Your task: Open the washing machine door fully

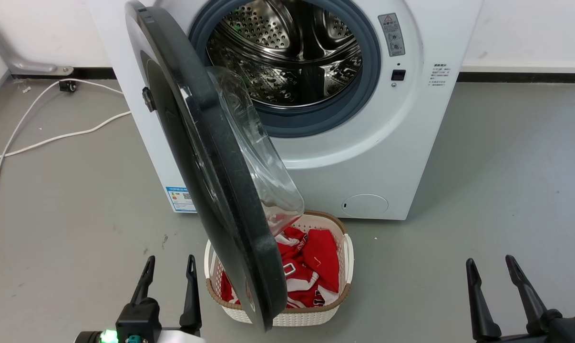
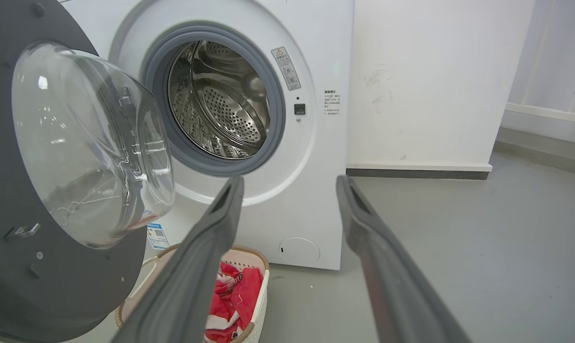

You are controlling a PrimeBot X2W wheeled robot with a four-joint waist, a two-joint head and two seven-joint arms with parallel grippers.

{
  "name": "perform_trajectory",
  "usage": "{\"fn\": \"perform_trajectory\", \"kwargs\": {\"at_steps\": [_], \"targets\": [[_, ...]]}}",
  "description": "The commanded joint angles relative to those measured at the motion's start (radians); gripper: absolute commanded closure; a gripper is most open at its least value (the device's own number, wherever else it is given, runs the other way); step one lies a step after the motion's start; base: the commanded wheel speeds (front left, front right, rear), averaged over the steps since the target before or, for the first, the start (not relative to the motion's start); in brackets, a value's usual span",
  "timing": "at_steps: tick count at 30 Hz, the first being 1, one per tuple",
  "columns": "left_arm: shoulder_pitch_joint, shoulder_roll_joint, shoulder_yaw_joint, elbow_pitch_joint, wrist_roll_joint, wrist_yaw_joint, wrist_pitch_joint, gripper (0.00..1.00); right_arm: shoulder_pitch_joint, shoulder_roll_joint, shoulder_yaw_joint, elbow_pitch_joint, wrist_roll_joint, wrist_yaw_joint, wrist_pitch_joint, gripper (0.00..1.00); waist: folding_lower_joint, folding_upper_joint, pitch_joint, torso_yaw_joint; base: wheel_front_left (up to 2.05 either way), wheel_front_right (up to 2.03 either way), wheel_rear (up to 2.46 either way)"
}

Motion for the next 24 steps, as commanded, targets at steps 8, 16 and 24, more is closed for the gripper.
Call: {"fn": "perform_trajectory", "kwargs": {"at_steps": [8, 16, 24], "targets": [[-0.008, 0.001, 0.02, -0.013, -0.006, -0.005, -0.003, 1.0, 0.003, 0.004, 0.009, 0.005, 0.0, 0.0, -0.002, 0.0, 0.0, 0.0, -0.007, 0.002, 0.0, 0.0, 0.0], [-0.085, 0.016, 0.056, -0.174, 0.027, 0.002, -0.003, 1.0, 0.003, 0.004, 0.011, 0.005, 0.008, 0.0, -0.002, 0.0, 0.0, 0.0, -0.011, 0.01, 0.0, 0.0, 0.0], [-0.156, 0.022, -0.015, -0.381, 0.077, -0.009, -0.003, 1.0, 0.002, 0.004, 0.018, 0.008, 0.015, 0.0, -0.002, 0.0, 0.0, 0.0, -0.015, 0.006, 0.0, 0.0, 0.0]]}}
